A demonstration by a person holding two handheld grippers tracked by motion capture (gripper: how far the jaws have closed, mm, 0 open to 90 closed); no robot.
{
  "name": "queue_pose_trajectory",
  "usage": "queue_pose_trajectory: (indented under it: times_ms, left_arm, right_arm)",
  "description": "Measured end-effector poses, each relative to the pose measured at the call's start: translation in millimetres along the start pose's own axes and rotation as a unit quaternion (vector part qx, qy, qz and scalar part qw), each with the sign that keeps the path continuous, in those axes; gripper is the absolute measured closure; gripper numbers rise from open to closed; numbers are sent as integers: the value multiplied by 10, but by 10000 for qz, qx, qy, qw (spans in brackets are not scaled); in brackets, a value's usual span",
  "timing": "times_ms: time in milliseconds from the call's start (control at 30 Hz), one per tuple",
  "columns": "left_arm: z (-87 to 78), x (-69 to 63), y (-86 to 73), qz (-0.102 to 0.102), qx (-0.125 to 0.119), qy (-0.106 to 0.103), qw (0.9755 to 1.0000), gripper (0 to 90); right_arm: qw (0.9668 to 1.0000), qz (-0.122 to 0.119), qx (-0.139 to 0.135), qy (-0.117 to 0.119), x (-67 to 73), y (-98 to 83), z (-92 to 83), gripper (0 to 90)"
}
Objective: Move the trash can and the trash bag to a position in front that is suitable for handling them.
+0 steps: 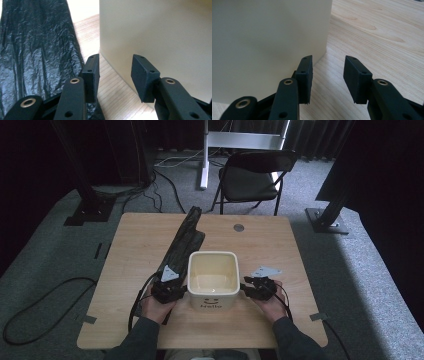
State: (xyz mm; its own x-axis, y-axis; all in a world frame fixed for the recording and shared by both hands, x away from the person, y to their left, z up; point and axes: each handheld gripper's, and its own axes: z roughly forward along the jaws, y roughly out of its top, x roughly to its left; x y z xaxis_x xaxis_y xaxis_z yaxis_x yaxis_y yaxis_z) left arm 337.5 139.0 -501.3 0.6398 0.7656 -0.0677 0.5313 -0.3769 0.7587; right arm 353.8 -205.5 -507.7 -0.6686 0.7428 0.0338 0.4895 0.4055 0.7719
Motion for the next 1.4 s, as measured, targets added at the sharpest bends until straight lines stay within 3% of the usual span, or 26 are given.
queue_pose_trajectory:
  times_ms: [333, 400, 433, 767, 900, 1100, 1400]
  left_arm:
    - [96, -77, 41, 168, 97, -51, 9998, 584]
    - [94, -51, 42, 185, 114, 35, 9998, 584]
    - [81, -4, 38, 77, 95, 89, 9999, 584]
    - [-5, 235, -17, -126, 161, 553, 9983, 578]
    - [-38, 303, -49, -183, 167, 614, 9978, 576]
    - [-67, 342, -88, -194, 217, 628, 9976, 570]
    - [-71, 367, -110, -153, 263, 646, 9974, 569]
  right_arm:
    - [10000, -15, -30, 1, -25, -16, -27, 583]
    - [10000, -21, -39, 2, -25, -17, -29, 583]
    - [10000, -28, -47, -3, -27, -18, -32, 583]
    - [10000, -27, -49, -79, -68, -20, -79, 586]
    - [9999, -26, -7, -117, -115, 8, -139, 622]
    - [9999, -90, 127, 46, -162, 21, -207, 621]
    - [9992, -346, 202, 96, -85, 68, -198, 595]
